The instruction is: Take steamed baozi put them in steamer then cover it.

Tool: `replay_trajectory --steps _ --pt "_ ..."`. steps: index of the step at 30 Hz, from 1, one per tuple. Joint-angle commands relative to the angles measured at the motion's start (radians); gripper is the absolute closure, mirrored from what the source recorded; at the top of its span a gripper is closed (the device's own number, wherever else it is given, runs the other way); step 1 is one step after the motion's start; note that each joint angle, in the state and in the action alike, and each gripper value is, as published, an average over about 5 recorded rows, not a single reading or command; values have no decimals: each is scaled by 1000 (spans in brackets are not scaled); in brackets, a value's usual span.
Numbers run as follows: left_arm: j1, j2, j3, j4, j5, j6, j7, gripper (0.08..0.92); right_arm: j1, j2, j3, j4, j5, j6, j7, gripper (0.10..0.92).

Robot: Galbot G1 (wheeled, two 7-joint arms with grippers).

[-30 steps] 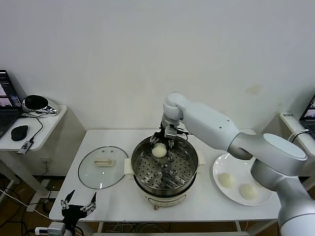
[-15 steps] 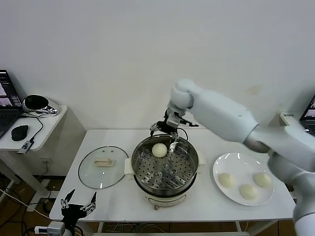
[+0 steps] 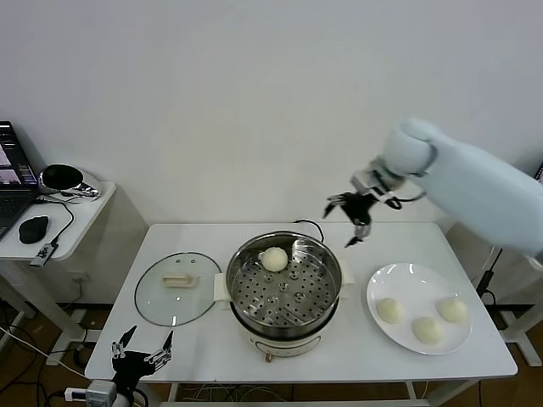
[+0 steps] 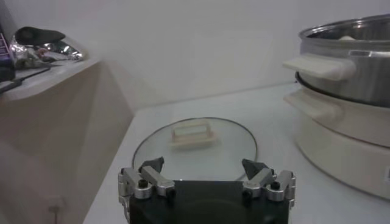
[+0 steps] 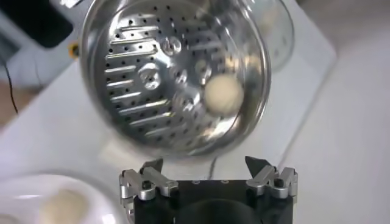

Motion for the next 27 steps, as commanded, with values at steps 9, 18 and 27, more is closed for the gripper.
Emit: replay_trajectory --steps 9,18,27 --pt "18 -5 -4 -17 -1 1 -2 177 -272 -210 117 135 -167 -188 51 203" --pt "42 -7 -16 -46 4 7 1 177 -473 -144 244 69 -295 -134 60 203" --pt "43 -10 -18 -36 14 8 3 177 -554 -79 305 -9 -368 -92 70 203"
